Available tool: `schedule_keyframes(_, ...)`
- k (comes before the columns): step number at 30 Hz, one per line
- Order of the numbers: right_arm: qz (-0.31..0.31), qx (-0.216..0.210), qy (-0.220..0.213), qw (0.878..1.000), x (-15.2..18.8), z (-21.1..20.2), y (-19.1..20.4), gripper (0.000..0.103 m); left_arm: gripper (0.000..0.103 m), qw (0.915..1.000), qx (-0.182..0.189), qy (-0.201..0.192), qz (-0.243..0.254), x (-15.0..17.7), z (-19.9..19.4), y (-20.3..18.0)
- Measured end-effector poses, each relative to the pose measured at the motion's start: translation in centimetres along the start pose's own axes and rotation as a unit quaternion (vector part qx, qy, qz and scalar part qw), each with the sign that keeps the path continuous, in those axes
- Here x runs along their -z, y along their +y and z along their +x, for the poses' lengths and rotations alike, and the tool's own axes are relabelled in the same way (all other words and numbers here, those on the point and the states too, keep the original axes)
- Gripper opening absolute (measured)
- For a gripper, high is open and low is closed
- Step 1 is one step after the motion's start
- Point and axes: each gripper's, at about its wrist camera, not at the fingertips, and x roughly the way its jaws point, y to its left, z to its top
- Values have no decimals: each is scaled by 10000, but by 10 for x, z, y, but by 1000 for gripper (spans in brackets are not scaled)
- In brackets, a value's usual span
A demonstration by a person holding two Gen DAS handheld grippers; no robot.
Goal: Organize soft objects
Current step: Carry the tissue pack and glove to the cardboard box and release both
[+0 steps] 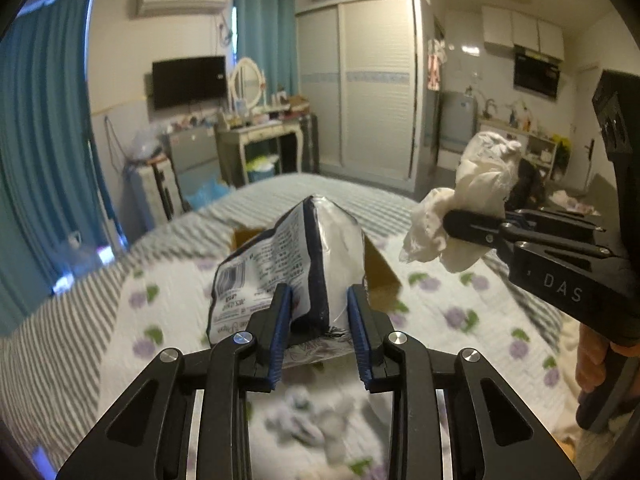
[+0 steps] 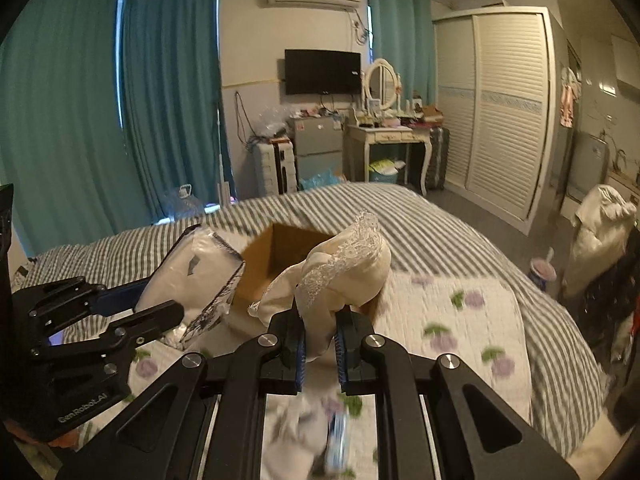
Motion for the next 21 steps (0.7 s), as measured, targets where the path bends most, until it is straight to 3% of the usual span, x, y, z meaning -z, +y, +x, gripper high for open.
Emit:
schedule_keyframes(6, 186, -159, 200, 9995, -26, 81, -15, 11, 28, 9999, -21, 109, 52, -18, 69, 19)
schedule_keyframes(12, 404, -219, 625, 9970, -13, 154, -36, 11, 32, 9992, -26, 314, 257, -9, 129, 27)
schedule_keyframes(15, 578, -258, 732, 9953, -2, 176, -46, 13, 34, 9975, -284, 382, 529, -1, 146, 25)
schedule_keyframes(16, 631, -271, 740, 9949, 0, 180, -49, 16, 34, 9970, -303, 429, 572, 1, 150, 26)
schedule_keyframes(18, 717, -246, 746, 9943, 1, 185, -54, 29, 52, 9965, -389, 513, 540, 3, 155, 29)
schedule_keyframes(19, 770, -185, 707, 9943, 1, 184, -58, 48, 69, 9967, -446, 492, 456, 4, 155, 32)
schedule_keyframes(20, 825, -133, 655, 9943, 1, 181, -61, 66, 74, 9972, -494, 427, 353, 3, 151, 35)
schedule_keyframes(21, 896, -103, 574, 9943, -1, 174, -64, 69, 74, 9976, -511, 376, 276, 2, 146, 37)
